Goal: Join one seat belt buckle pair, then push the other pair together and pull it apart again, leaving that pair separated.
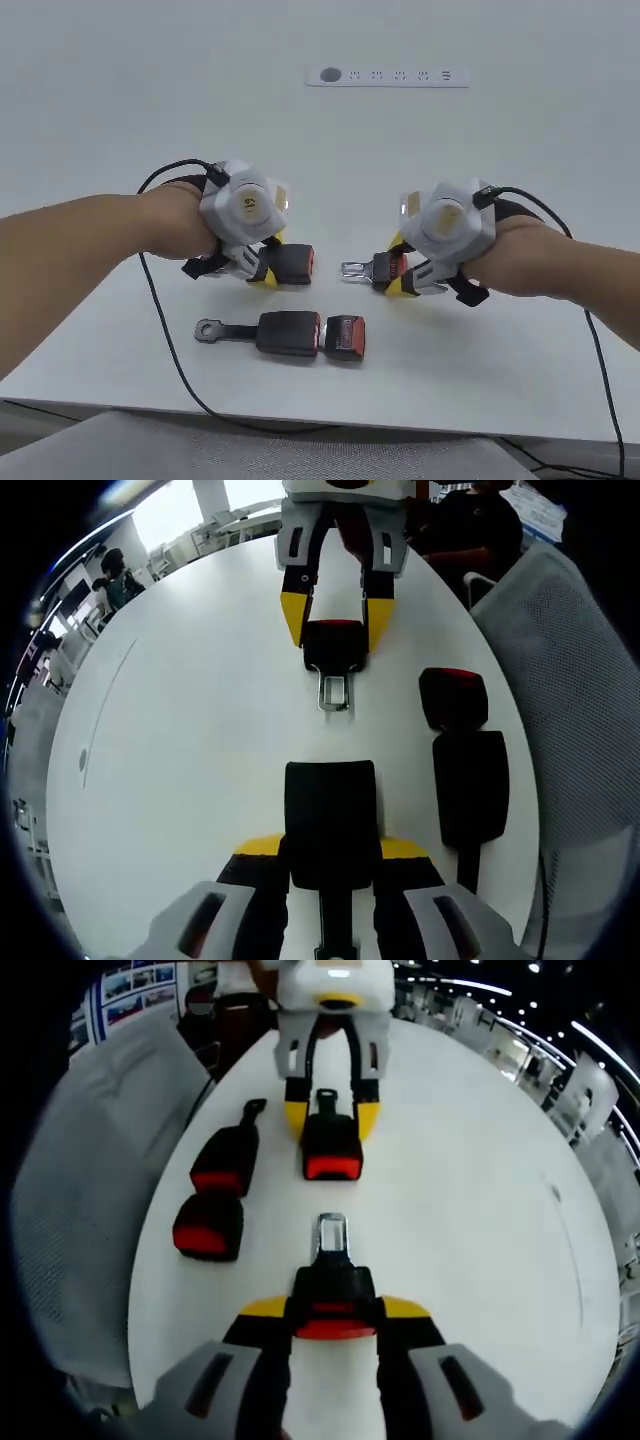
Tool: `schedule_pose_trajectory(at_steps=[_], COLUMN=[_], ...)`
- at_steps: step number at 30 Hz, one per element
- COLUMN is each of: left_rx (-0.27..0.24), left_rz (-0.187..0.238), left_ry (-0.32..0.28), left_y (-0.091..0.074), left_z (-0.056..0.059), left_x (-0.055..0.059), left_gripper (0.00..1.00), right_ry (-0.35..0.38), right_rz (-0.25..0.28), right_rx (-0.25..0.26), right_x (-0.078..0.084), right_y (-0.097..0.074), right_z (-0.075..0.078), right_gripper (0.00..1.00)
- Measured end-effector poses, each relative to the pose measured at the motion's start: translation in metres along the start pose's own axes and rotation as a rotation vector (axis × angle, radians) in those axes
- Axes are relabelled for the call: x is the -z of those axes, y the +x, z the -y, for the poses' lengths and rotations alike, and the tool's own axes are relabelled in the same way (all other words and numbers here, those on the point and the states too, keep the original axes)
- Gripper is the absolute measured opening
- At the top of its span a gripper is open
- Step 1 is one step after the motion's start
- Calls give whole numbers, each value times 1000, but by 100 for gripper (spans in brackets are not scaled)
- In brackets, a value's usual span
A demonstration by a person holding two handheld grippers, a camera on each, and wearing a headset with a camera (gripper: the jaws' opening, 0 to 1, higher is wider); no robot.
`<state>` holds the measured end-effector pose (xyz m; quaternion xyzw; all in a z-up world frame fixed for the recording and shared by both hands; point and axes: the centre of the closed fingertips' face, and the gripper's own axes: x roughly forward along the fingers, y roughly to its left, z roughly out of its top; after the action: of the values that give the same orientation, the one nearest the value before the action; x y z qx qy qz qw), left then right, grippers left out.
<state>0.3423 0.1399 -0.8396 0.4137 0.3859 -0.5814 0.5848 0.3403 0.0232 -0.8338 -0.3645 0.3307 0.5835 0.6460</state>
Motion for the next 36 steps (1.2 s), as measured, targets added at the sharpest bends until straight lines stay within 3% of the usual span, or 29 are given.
schedule_pose_trajectory(at_steps=[13,20,28,36], left_rx=[3,5,4,5], left_rz=[-21,-31,-36,-35], left_ry=[2,7,1,12], left_y=[0,0,0,2], left_z=[0,1,0,-2], left_x=[0,0,0,4], left_gripper=[33,33,33,32], right_ry=[-22,-41,14,-1], right_rz=[2,7,28,28], right_rx=[8,12,3,-2], right_x=[-28,-32,-38,-45], right_y=[20,22,28,31], right_z=[3,1,3,2], right_gripper=[31,31,30,29])
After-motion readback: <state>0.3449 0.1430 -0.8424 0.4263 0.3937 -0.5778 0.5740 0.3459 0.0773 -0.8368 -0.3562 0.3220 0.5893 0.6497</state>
